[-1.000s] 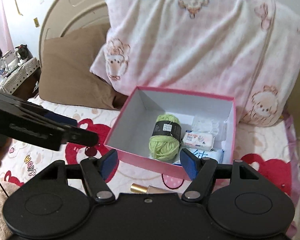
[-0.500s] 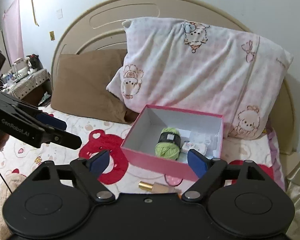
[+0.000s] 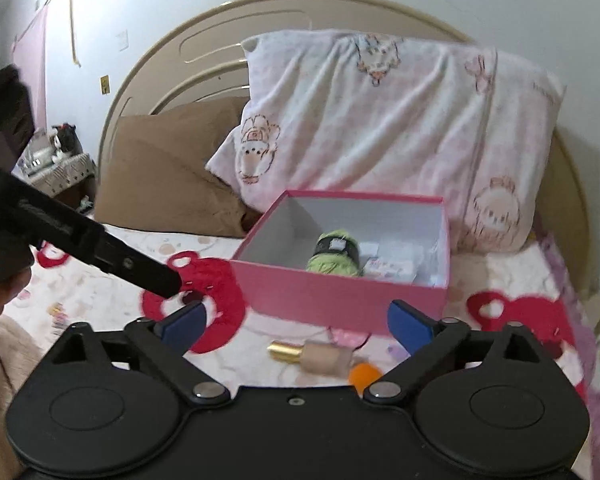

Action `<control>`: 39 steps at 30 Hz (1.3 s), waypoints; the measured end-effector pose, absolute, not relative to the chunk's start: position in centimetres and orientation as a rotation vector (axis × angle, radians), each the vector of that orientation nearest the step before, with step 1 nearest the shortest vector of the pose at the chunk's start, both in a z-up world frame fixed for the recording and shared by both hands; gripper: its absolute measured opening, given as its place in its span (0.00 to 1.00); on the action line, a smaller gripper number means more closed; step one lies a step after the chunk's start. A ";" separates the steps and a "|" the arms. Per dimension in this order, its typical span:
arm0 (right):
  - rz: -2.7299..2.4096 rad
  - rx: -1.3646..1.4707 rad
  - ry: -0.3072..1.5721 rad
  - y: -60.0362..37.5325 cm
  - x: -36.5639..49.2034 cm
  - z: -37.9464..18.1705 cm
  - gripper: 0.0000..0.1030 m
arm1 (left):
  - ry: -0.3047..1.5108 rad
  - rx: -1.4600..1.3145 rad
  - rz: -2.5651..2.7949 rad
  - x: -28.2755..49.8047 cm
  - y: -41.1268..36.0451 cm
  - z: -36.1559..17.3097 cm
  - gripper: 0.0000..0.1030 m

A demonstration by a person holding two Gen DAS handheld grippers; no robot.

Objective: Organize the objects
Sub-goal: 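Withdraw the right gripper and move it to the gold-capped foundation bottle, then grasp the foundation bottle with the right gripper and lift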

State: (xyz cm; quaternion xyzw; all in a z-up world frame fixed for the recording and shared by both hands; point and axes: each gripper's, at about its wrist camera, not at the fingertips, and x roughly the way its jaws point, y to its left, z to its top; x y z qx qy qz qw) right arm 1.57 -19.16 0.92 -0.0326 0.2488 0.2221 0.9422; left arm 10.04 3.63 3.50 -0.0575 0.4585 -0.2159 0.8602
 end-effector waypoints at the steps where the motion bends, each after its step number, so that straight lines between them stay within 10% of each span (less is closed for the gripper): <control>1: 0.448 -0.066 0.512 -19.1 2.1 0.5 0.99 | 0.960 -0.105 -0.440 10.4 3.4 2.8 0.86; 22: 0.526 -0.200 0.761 -13.5 10.7 -11.0 0.91 | 0.901 -0.189 -0.490 16.3 1.4 -9.2 0.79; 30: 0.485 -0.066 0.881 -13.2 10.9 -14.1 0.61 | 0.924 -0.217 -0.523 17.3 1.2 -12.7 0.58; 39: 0.330 -0.121 0.829 -13.7 12.2 -16.0 0.65 | 0.892 -0.278 -0.514 18.4 1.9 -14.1 0.51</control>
